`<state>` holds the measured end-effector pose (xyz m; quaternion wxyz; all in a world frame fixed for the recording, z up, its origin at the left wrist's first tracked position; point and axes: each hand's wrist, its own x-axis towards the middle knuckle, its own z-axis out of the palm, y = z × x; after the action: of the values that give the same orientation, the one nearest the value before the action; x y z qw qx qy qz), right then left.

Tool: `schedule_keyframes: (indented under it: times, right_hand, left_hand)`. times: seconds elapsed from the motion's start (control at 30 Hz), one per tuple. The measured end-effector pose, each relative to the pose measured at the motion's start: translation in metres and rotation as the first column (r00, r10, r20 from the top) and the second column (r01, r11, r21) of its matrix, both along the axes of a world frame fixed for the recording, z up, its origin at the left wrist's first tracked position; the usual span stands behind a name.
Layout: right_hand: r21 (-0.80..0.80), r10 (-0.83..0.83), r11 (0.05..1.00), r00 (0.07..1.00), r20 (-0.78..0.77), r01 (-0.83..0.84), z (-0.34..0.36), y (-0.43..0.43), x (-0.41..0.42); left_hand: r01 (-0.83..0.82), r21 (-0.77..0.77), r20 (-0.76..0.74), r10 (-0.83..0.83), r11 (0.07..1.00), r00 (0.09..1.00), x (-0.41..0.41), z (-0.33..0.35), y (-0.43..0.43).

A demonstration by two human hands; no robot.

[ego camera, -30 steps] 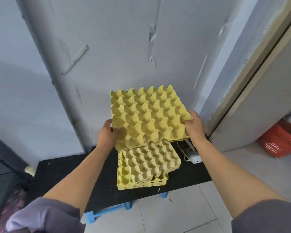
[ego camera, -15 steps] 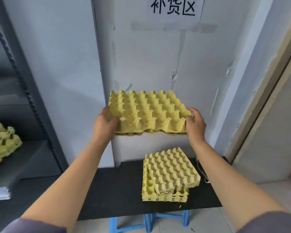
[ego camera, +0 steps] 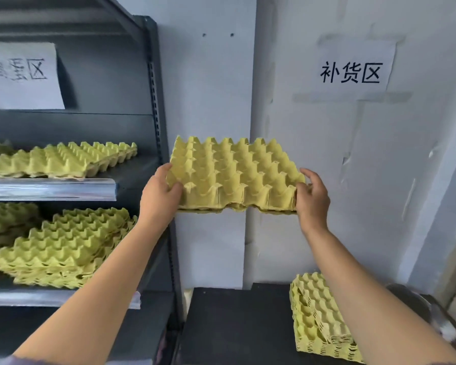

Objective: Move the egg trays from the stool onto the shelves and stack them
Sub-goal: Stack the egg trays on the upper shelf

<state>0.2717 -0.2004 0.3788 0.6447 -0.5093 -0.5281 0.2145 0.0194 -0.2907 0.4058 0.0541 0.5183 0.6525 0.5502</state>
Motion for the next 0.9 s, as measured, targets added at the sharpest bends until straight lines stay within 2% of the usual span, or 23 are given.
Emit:
schedule_keyframes:
  times: [0.23,0.6,0.9]
  right_hand:
    - [0.043,0.053,0.998,0.998,-0.036,-0.051,0.016,-0.019,-0.096]
    - [0.121,0.244,0.963,0.969,-0.031,-0.239,0.042,0.029,-0.232]
    - [0.181,0.348,0.91,0.924,0.156,-0.373,0.069,0.055,-0.334]
  left_hand:
    - [-0.038,0.074,-0.04,0.041,0.997,0.998,-0.093,0.016,-0.029]
    - [-0.213,0.075,-0.036,0.216,0.974,0.976,-0.217,0.033,-0.005]
    - [-0.325,0.154,0.013,0.327,0.933,0.945,-0.322,0.05,0.008]
